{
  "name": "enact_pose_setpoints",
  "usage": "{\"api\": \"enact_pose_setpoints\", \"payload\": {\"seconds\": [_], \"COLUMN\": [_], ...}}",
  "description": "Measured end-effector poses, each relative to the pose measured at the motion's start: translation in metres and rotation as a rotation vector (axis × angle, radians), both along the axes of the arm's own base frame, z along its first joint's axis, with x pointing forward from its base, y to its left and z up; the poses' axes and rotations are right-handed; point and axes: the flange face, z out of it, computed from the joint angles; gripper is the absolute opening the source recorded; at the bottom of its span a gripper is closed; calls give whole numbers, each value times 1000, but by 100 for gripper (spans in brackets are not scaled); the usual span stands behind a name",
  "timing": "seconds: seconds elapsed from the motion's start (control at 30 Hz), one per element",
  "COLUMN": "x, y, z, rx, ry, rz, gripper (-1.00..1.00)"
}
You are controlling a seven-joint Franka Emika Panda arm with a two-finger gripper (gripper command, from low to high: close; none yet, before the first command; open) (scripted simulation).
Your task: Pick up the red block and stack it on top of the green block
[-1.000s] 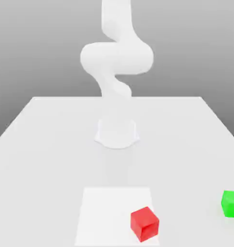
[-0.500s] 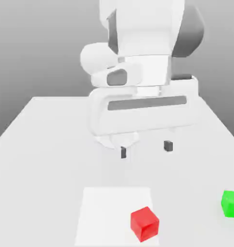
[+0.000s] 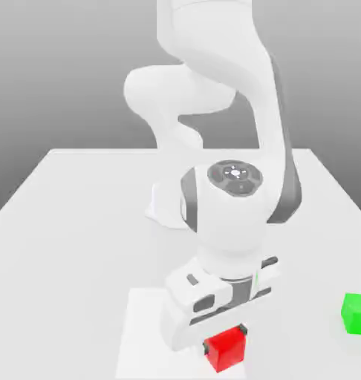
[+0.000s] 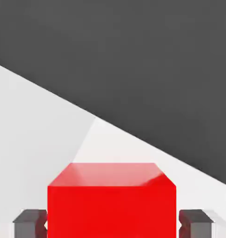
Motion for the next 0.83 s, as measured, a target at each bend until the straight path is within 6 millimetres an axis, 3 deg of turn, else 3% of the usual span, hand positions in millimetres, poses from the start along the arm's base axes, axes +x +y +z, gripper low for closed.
{"api": "enact_pose_setpoints", "payload": {"seconds": [0.1,0.27,0.4,0.57,0.63,0.7,0.73,0.83], "x": [0,0,-12,-56,-72,-77,-78,-78], "y": [0,2,95,212,246,254,255,255], "z": [-3,50,69,84,67,42,33,33], "rx": [0,0,4,2,0,0,0,0], "ry": [0,1,4,3,2,1,1,1], "rz": [0,9,334,766,890,921,927,927], "gripper": [-100,-100,-100,-100,-100,-100,100,100]}}
